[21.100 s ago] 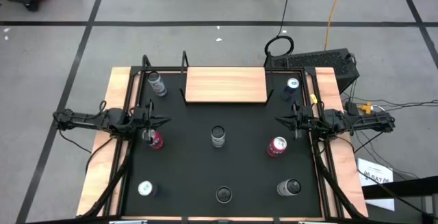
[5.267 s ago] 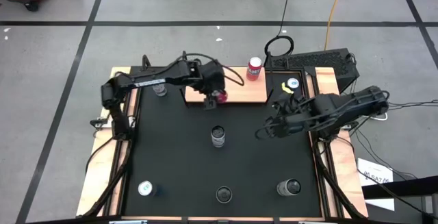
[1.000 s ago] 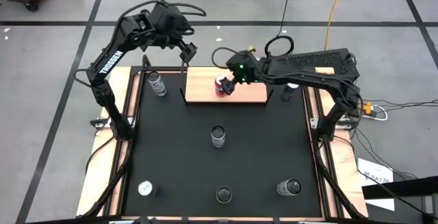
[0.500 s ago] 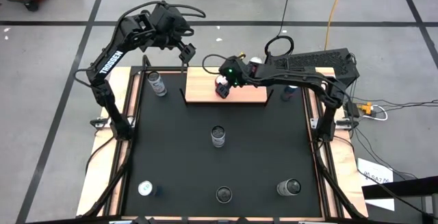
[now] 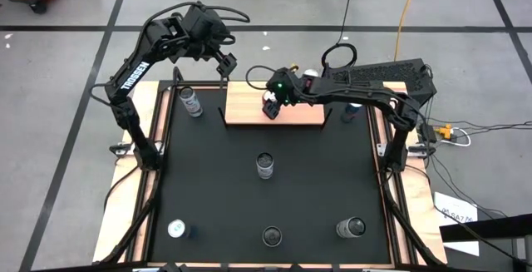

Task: Place canned beverage on shelf
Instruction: Put the red soda can on the shelf aligned with the other red soda can, then put the right white yellow soda can on the shelf

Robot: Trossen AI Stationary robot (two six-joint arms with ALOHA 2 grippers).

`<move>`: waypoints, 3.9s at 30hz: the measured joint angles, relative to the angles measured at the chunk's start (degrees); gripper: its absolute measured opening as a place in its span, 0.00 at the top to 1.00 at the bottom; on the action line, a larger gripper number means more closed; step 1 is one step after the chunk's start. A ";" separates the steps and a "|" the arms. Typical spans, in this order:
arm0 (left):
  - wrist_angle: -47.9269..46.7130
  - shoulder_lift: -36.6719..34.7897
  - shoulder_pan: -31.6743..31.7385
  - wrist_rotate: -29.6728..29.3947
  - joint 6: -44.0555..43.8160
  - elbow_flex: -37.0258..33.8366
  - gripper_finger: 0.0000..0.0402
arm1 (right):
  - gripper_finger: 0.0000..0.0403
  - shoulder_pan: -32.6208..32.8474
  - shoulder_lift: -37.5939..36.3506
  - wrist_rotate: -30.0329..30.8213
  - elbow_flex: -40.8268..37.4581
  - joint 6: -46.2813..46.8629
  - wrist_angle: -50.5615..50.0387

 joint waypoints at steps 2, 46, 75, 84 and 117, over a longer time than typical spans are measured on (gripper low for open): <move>0.00 0.00 0.01 -0.20 0.00 0.00 0.03 | 0.33 0.00 -0.56 -0.55 0.00 -0.22 -1.55; 2.82 0.09 -0.01 -1.23 -0.04 -1.16 0.03 | 0.30 -8.12 -24.91 0.20 -26.49 -1.52 -1.38; 3.30 0.07 0.05 -1.32 1.42 -1.16 0.03 | 0.22 -8.15 -27.09 1.21 -26.67 -0.98 -1.58; 3.27 0.01 0.01 -1.45 1.40 -1.16 0.03 | 0.08 -8.16 -28.05 1.82 -26.60 -0.02 -1.72; 22.92 -26.40 -26.14 -5.32 -12.02 -38.75 0.03 | 0.12 30.88 -37.55 10.80 -18.67 35.90 -7.98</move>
